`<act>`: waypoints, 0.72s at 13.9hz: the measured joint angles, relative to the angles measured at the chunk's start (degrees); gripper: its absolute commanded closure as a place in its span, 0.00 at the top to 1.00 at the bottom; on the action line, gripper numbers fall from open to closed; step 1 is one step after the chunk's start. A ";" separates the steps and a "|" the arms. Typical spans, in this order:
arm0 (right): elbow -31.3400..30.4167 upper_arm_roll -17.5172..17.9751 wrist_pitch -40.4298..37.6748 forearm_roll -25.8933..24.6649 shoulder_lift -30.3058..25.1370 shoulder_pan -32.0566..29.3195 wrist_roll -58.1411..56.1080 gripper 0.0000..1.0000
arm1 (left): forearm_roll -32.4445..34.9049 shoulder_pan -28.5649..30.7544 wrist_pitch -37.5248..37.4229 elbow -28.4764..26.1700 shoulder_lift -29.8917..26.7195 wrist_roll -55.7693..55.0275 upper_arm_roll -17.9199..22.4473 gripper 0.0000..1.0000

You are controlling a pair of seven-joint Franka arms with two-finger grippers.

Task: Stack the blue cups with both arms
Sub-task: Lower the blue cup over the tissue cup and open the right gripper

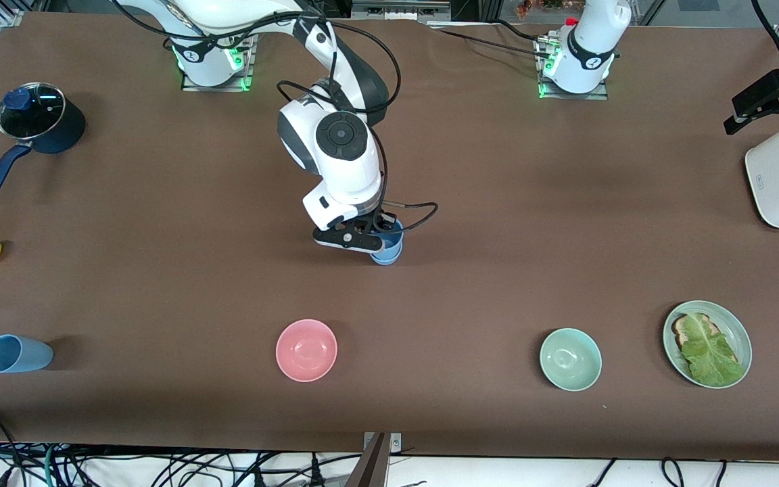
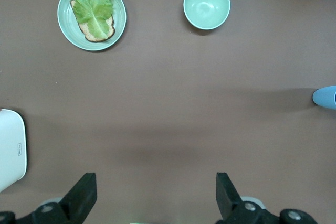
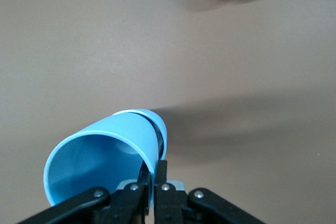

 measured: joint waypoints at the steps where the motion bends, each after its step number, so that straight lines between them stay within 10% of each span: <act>1: -0.02 0.00 0.26 -0.18 0.18 0.18 0.05 0.00 | 0.01 0.00 -0.03 -0.43 0.00 0.00 -0.03 1.00; 4: -0.22 0.00 1.42 -0.63 0.93 0.59 0.22 0.11 | 0.01 0.01 -0.03 -1.06 0.00 -0.01 -0.04 1.00; 8: -0.23 -0.18 1.81 -0.68 1.13 0.65 0.28 0.99 | 0.01 0.24 -0.03 -1.06 -0.19 -0.03 0.12 1.00; 10: -0.11 -0.45 1.92 -0.68 0.88 0.53 0.28 1.00 | 0.01 0.31 -0.42 -1.10 -0.20 -0.06 0.23 1.00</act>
